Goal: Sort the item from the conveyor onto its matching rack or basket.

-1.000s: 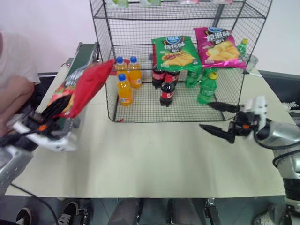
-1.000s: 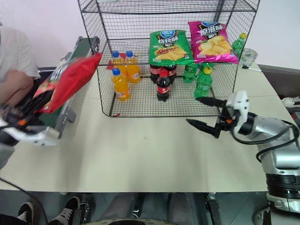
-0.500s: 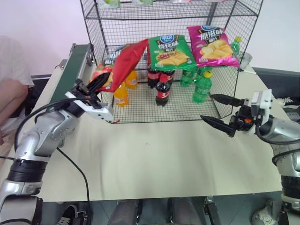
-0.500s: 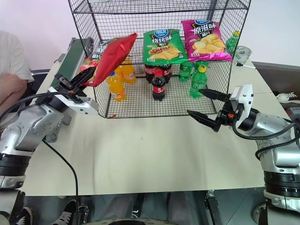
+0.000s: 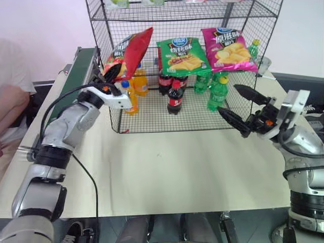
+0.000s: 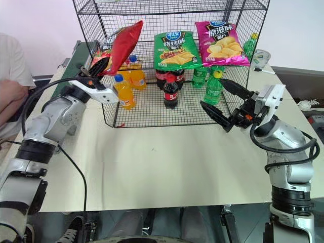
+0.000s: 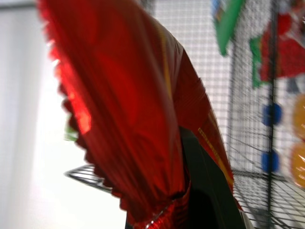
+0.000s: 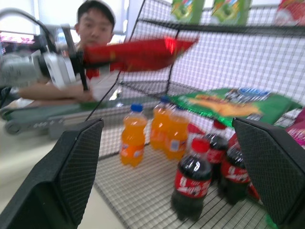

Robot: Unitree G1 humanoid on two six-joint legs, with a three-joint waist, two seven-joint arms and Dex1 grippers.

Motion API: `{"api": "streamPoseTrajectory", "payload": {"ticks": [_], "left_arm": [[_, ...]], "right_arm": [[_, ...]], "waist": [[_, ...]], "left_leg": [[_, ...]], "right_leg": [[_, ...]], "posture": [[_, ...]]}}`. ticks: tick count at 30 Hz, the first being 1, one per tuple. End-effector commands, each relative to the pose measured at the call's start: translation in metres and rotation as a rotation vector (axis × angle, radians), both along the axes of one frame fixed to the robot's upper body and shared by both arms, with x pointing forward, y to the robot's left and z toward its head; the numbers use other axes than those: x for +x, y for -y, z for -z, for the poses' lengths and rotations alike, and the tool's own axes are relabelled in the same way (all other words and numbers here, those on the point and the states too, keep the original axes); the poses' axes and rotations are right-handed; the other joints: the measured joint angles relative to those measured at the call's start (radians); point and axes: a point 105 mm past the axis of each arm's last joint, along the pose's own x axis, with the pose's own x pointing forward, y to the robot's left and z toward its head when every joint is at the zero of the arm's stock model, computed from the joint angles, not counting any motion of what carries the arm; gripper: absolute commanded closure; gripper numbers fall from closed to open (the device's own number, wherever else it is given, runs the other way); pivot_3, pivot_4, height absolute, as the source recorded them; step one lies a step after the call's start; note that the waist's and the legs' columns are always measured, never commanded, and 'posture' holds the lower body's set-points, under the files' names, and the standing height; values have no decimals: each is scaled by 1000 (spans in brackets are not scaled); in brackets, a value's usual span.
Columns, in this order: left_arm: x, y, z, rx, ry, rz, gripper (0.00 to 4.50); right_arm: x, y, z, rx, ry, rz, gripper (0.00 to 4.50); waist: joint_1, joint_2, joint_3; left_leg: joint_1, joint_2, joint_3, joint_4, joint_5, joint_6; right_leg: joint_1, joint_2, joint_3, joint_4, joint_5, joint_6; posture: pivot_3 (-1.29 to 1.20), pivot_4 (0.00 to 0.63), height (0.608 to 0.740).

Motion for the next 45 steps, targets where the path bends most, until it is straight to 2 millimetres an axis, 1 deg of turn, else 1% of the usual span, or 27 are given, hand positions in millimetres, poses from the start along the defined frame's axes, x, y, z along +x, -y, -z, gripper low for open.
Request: {"api": "streamPoseTrajectory", "payload": {"ticks": [1, 5, 7, 9, 13, 15, 20, 23, 25, 26, 28, 29, 30, 32, 33, 35, 39, 42, 45], "left_arm": [[10, 4, -18, -19, 55, -12, 4447], [28, 9, -22, -22, 19, -45, 4447], [33, 11, -25, -25, 27, -52, 4447], [43, 11, -24, -21, 0, -91, 4447], [54, 14, -25, -32, -26, -112, 4447], [58, 15, -26, -58, -33, -114, 4447], [66, 14, -29, -55, -27, -160, 4447], [66, 19, -29, -115, -60, -119, 4447], [67, 19, -29, -127, -67, -112, 3908], [67, 19, -28, -130, -68, -112, 3527], [66, 19, -29, -113, -54, -116, 2488], [65, 18, -29, -114, -53, -112, 2147], [65, 19, -29, -123, -61, -100, 1572], [63, 20, -30, -124, -56, -88, 579], [62, 20, -30, -112, -60, -82, 214], [59, 22, -30, -102, -54, -65, 214], [50, 20, -24, -81, -71, -43, 214], [38, 22, -26, -103, -64, -6, 214], [26, 24, -22, -95, -83, 14, 214]], "right_arm": [[-3, -10, -15, 14, 88, 1, 0], [-1, -14, -11, 18, 77, -2, 0], [0, -13, -8, 15, 69, -1, 0], [0, -13, -6, 4, 58, -2, 0], [0, -13, -4, -5, 50, -5, 0], [0, -15, -3, -2, 46, -8, 0], [-1, -16, -1, -8, 38, -9, 0], [-1, -15, -1, -12, 36, -3, 0], [-1, -14, 0, -14, 34, -1, 0], [-1, -14, 0, -14, 34, 0, 0], [-1, -14, 0, -16, 32, 0, 0], [-1, -14, 1, -19, 31, 0, 0], [-1, -14, 1, -20, 27, -4, 0], [-1, -15, 2, -21, 23, -8, 0], [-1, -15, 2, -19, 20, -11, 0], [-1, -15, 2, -19, 18, -12, 0], [0, -15, 2, -24, 16, -10, 0], [0, -15, 2, -27, 12, -13, 0], [1, -15, 3, -30, 10, -15, 0]], "waist": [[1, 0, 0], [4, -1, 1], [2, -1, 1], [2, -1, 1], [1, -2, 1], [2, -2, 1], [1, -2, 1], [1, -3, 1], [1, -3, 2], [1, -3, 2], [1, -3, 2], [1, -3, 2], [1, -3, 2], [2, -3, 2], [2, -3, 2], [2, -3, 2], [0, -3, 1], [0, -3, 1], [3, -3, 1]], "left_leg": [[0, 0, 0, 0, 0, 0], [-1, -1, 0, 1, 0, 0], [-1, -2, 0, 1, 0, 0], [-1, -2, 0, 1, 0, 0], [-1, -2, 0, 1, 0, 0], [-1, -2, 0, 1, 0, 0], [-1, -3, 0, 2, 0, 0], [-1, -4, 0, 3, 0, 0], [-1, -4, 0, 3, 0, 0], [-1, -4, 0, 3, 0, 0], [-1, -4, 0, 4, 0, 0], [-1, -4, 0, 4, 0, 0], [-1, -4, 0, 4, 0, 0], [-1, -4, 0, 5, 0, 0], [-1, -4, 0, 5, 0, 0], [-1, -4, 0, 6, 0, 0], [-2, -4, 0, 6, 0, 0], [-2, -4, 0, 6, 0, 0], [-1, -4, 0, 6, 0, 0]], "right_leg": [[0, 0, 0, 0, 0, 0], [-1, 0, 0, 1, 0, 0], [-1, 0, 0, 2, 0, 1], [-1, 0, 0, 2, 0, 1], [-1, 0, 0, 3, 0, 1], [-1, 0, 0, 3, -1, 1], [-2, -1, 0, 6, -1, 2], [-3, -1, 0, 8, -1, 2], [-3, -1, 0, 9, -2, 2], [-3, -1, 0, 9, -2, 2], [-3, -1, 0, 9, -2, 2], [-3, -1, 0, 9, -2, 3], [-3, -1, 0, 9, -2, 3], [-3, -1, 0, 10, -2, 3], [-3, -1, 0, 10, -2, 3], [-2, -1, 0, 10, -2, 3], [-3, -2, 0, 10, -2, 3], [-3, -2, 1, 11, -2, 3], [-3, -2, 2, 11, -2, 2]], "posture": [[0, 150, 740], [0, 150, 740], [0, 150, 740], [0, 150, 740], [0, 150, 740], [0, 150, 740], [0, 150, 740], [0, 150, 740], [0, 150, 740], [0, 150, 740], [0, 150, 740], [0, 150, 740], [0, 150, 740], [0, 150, 740], [0, 150, 740], [0, 150, 740], [0, 150, 740], [0, 150, 740], [0, 150, 740]]}}
